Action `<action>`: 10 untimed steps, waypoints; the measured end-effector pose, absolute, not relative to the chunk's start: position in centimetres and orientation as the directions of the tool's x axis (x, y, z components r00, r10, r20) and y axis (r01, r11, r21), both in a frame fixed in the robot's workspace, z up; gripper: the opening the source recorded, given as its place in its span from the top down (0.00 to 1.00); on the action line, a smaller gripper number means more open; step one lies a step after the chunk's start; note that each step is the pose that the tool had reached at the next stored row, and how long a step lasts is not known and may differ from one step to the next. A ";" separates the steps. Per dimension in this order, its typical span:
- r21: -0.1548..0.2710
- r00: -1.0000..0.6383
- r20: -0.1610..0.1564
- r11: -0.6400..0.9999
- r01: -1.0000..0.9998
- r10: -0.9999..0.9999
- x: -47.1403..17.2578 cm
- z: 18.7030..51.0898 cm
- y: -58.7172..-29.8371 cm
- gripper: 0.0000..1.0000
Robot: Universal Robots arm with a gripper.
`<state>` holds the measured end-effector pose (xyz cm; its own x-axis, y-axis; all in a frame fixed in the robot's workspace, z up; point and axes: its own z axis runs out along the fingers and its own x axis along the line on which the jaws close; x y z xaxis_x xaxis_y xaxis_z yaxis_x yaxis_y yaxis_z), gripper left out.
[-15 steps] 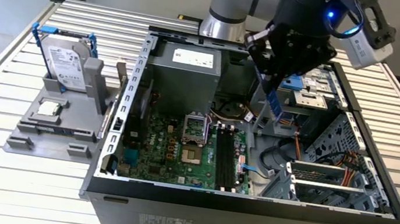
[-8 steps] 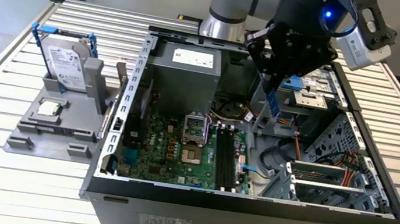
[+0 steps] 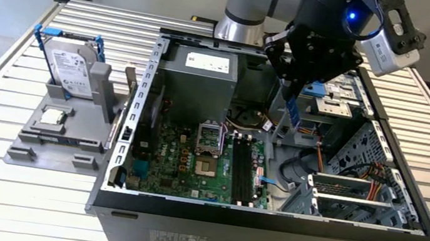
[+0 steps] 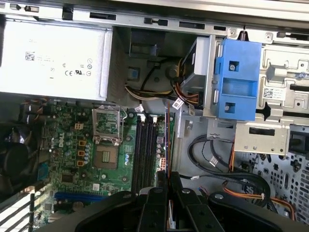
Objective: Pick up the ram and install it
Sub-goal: 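Insert the ram into the slot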
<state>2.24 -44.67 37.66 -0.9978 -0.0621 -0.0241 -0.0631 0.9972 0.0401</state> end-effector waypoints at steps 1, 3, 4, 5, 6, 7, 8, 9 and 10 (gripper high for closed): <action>0.040 -0.998 -0.024 0.997 -0.063 -0.062 2.2 37.6 -44.7 1.00; 0.040 -0.998 -0.024 0.997 -0.063 -0.062 2.2 37.3 -44.7 1.00; 0.040 -0.998 -0.024 0.997 -0.064 -0.063 2.2 37.2 -44.7 1.00; 0.040 -0.998 -0.024 0.997 -0.064 -0.063 2.2 37.0 -44.7 1.00; 0.040 -0.998 -0.024 0.997 -0.064 -0.063 2.2 36.9 -44.7 1.00; 0.040 -0.998 -0.024 0.997 -0.064 -0.063 2.2 36.7 -44.7 1.00; 0.040 -0.998 -0.024 0.997 -0.064 -0.063 2.2 36.6 -44.7 1.00; 0.040 -0.998 -0.024 0.997 -0.064 -0.063 2.2 36.4 -44.7 1.00; 0.040 -0.998 -0.024 0.997 -0.064 -0.063 2.2 36.3 -44.7 1.00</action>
<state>2.24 -44.68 36.27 -0.9977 -0.0630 -0.0240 -0.0639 0.9971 0.0402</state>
